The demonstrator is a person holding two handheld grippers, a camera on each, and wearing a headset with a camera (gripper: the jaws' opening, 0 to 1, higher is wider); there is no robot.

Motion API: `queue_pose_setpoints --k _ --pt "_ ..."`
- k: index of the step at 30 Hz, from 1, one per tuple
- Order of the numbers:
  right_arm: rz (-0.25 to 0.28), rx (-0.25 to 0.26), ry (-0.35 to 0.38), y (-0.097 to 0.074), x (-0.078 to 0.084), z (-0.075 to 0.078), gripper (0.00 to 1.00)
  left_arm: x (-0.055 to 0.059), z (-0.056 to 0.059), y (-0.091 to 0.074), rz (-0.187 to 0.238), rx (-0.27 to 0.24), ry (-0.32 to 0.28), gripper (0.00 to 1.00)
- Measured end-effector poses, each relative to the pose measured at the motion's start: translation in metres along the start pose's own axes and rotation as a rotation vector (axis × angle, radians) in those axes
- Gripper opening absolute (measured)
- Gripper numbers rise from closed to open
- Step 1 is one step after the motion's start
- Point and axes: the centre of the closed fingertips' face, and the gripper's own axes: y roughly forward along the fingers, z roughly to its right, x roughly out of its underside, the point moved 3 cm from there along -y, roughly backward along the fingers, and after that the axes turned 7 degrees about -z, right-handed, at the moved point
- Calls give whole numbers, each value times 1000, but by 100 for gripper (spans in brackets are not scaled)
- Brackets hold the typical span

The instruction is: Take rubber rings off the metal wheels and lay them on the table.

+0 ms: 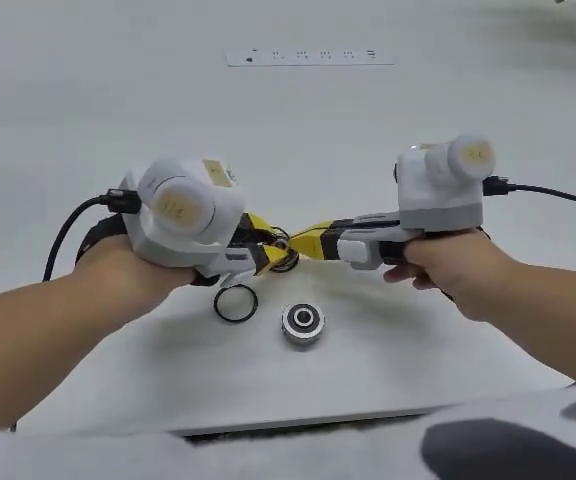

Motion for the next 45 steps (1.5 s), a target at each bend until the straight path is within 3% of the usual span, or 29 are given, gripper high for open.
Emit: queue_pose_setpoints --k 6,13,29,38,45 --pt "9 -4 8 -2 -2 -2 0 -3 -1 -6 27 11 -37 15" --pt "22 -6 11 -6 -7 -5 0 -4 3 -17 38 21 -27 23" --pt "43 -40 15 -12 -14 -21 0 -14 13 -55 120 35 -20 38" --pt "49 -67 17 -12 -17 -32 0 -10 17 -73 136 32 -30 46" --pt "45 -90 20 -10 -17 -39 0 -1 19 -84 125 28 -31 54"
